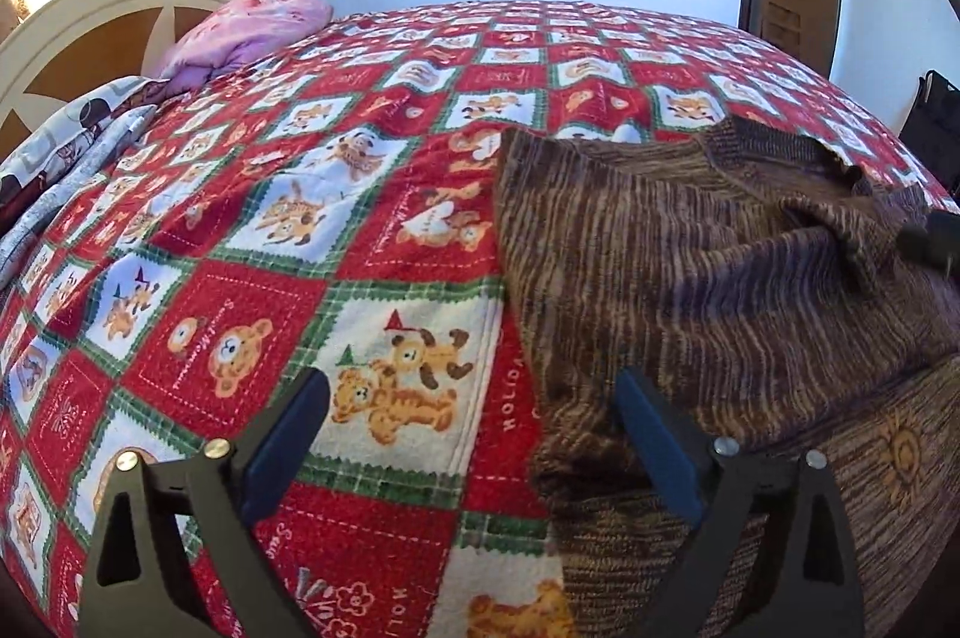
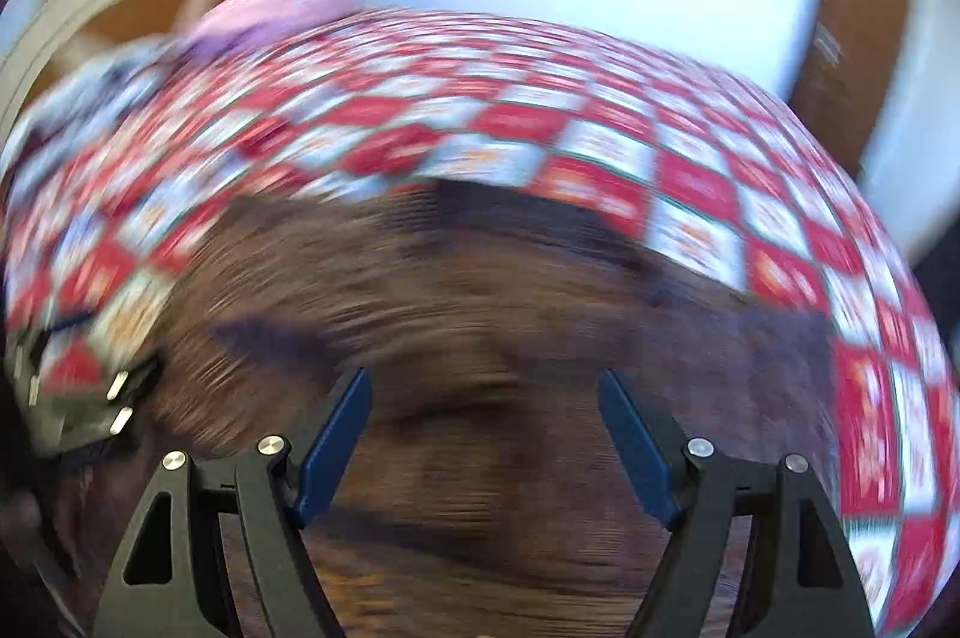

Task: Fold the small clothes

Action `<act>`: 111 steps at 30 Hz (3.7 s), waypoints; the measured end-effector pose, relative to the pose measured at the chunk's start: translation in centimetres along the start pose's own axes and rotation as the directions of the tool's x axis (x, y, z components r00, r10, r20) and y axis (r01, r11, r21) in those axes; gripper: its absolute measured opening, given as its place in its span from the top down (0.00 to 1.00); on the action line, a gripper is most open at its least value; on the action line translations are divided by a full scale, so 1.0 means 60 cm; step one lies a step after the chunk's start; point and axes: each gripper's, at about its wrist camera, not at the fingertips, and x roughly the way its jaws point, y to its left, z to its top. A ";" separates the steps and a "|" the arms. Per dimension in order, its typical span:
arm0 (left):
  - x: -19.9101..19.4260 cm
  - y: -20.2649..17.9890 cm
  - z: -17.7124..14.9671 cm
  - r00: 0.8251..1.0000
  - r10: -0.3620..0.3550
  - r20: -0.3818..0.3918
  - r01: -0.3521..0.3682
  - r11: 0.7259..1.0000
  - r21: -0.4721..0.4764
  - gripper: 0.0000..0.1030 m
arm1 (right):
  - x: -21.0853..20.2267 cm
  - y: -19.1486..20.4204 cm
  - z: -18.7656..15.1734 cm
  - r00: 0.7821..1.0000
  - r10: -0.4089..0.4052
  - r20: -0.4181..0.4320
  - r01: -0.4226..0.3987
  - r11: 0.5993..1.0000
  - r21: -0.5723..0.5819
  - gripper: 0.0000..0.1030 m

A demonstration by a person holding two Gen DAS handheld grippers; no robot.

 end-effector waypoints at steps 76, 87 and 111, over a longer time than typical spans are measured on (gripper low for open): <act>0.008 0.005 -0.004 0.999 -0.035 -0.022 0.035 0.999 -0.025 0.00 | 0.051 -0.100 0.040 0.999 0.018 -0.026 -0.016 0.997 0.081 0.30; 0.007 0.008 -0.005 0.999 -0.037 -0.020 0.037 0.999 -0.028 0.00 | 0.009 -0.036 -0.085 0.962 0.247 -0.118 -0.245 0.969 0.033 0.30; -0.165 -0.004 -0.066 0.986 -0.117 0.119 0.116 0.993 0.022 0.00 | -0.160 -0.041 -0.152 0.976 0.215 0.035 -0.217 0.963 0.159 0.30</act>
